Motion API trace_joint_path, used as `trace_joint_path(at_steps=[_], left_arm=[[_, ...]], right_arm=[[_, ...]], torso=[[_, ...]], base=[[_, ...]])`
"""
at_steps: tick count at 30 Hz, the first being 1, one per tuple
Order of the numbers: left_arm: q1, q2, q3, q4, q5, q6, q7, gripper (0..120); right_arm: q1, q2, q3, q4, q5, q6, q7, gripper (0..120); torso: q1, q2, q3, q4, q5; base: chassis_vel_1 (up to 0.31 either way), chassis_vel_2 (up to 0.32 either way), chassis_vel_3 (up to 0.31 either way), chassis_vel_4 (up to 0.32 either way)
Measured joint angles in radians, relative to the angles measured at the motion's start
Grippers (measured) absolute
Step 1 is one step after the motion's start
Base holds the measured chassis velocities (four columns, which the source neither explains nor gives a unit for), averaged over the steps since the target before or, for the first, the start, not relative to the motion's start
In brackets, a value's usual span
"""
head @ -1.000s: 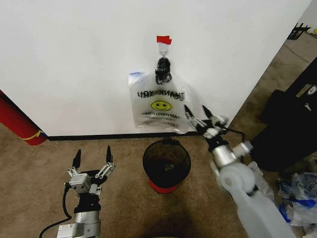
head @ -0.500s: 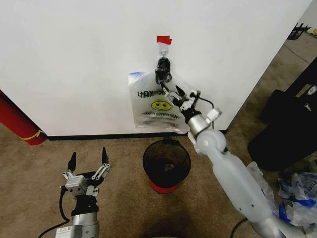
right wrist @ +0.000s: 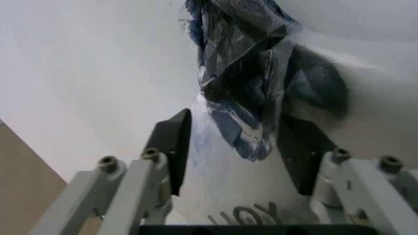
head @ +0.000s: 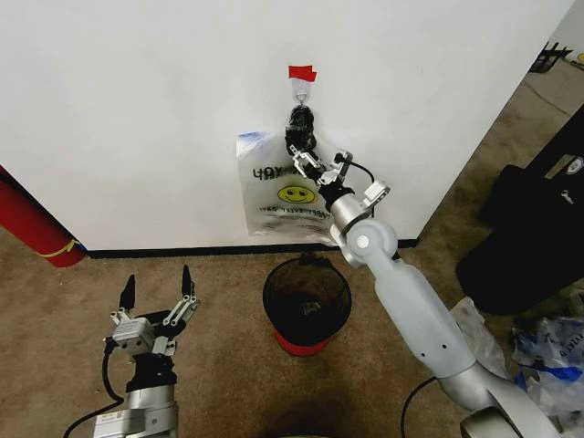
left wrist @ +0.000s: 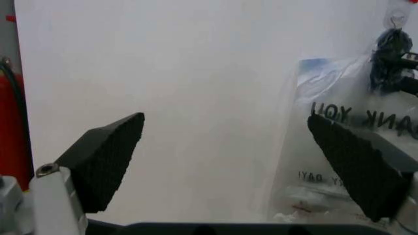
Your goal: Pick up the garbage bag from the wall and place it over the trash bin.
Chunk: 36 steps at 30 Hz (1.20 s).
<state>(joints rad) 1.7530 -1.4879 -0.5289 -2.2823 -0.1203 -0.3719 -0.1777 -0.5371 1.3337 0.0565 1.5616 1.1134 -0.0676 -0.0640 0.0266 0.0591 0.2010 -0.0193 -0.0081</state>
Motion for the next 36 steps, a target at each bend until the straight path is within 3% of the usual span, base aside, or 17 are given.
trace_joint_path(at_steps=[12,23,29,36], left_arm=[[-0.003,0.000,-0.001,0.000,-0.012,0.003,0.001,99],[0.016,-0.016,0.017,-0.005,0.001,0.000,0.000,99],[0.017,-0.014,0.025,-0.002,0.003,-0.002,-0.001,99],[0.017,-0.008,0.029,0.003,0.005,-0.005,-0.002,99]], right_arm=[[-0.011,0.007,0.021,0.003,-0.018,0.008,0.005,0],[-0.047,-0.038,0.027,0.062,-0.055,0.024,0.012,0],[-0.177,-0.106,0.043,0.187,-0.096,0.022,0.013,0],[-0.280,-0.126,0.059,0.267,-0.144,0.025,0.013,0]], torso=[[0.000,0.000,0.000,0.0000,0.0001],[0.000,0.000,0.000,0.0002,0.0001],[0.000,0.000,0.000,-0.0002,0.0003],[0.000,0.000,0.000,0.0001,0.0002]], base=[[0.000,0.000,0.000,0.000],[0.000,0.000,0.000,0.000],[0.000,0.000,0.000,0.000],[0.000,0.000,0.000,0.000]])
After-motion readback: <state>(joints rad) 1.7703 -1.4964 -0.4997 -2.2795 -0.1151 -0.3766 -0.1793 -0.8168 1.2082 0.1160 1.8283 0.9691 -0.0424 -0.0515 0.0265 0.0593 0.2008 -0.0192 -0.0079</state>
